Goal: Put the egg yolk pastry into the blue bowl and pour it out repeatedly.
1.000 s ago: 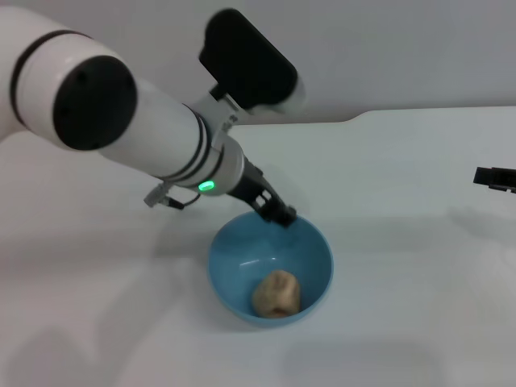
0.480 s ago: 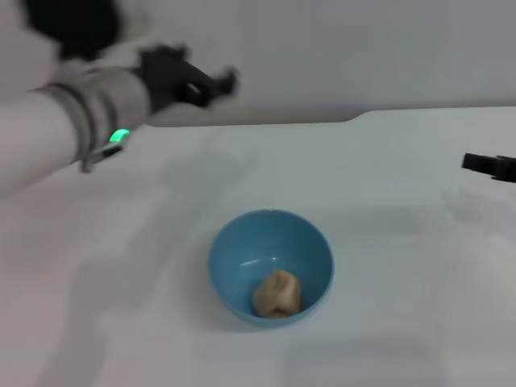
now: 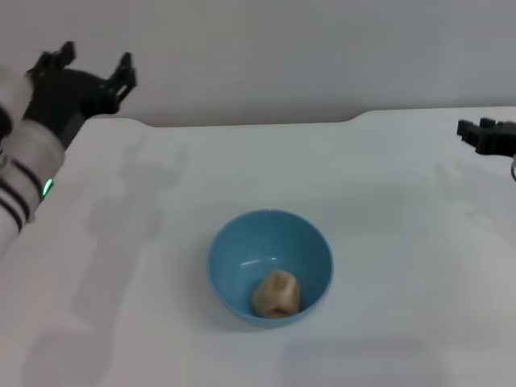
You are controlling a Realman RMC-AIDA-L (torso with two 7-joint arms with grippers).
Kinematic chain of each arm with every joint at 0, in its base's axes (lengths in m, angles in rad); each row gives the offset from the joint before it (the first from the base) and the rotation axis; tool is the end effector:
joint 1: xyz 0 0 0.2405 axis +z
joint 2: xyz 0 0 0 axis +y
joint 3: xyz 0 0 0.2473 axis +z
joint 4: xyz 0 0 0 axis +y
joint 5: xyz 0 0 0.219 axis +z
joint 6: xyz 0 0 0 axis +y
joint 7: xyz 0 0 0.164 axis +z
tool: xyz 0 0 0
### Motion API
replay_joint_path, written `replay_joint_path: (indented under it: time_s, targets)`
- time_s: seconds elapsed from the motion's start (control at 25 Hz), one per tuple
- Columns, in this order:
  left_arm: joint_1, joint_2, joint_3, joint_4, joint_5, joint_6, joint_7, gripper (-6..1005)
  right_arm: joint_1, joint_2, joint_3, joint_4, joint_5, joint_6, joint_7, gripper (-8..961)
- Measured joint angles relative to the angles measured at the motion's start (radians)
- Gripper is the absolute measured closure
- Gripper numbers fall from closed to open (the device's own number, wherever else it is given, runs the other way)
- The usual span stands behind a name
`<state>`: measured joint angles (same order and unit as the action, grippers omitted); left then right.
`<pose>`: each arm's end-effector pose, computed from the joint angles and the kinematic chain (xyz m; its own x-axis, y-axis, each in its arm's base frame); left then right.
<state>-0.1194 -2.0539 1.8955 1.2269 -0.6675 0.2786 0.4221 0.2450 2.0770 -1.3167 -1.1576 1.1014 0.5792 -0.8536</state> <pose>-0.2156 0.3847 0.0020 0.7874 0.0545 0.6140 0.6112 -0.1984 -0.7662 0.2853 0.4013 0.0336 0.5973 -0.5095 -0.6193 -0.7883 -0.2307 -0.5704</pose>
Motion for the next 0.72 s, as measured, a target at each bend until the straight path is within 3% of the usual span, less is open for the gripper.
replay_joint_path:
  time_s: [0.2, 0.44, 0.56, 0.72]
  targets:
    - [-0.005, 0.002, 0.05, -0.178, 0.007, 0.251, -0.144, 239, -0.016, 0.001, -0.131, 0.006, -0.022, -0.245, -0.005, 652]
    - [-0.022, 0.003, 0.058, -0.331, 0.01, 0.406, -0.261, 244, -0.021, 0.002, -0.318, 0.055, -0.103, -0.546, -0.005, 652]
    - [-0.028, 0.002, 0.08, -0.41, 0.03, 0.532, -0.299, 246, -0.022, 0.003, -0.438, 0.135, -0.107, -0.775, -0.005, 652]
    - [-0.048, -0.003, 0.108, -0.556, 0.086, 0.73, -0.369, 248, -0.003, 0.006, -0.646, 0.311, -0.105, -1.18, 0.08, 652]
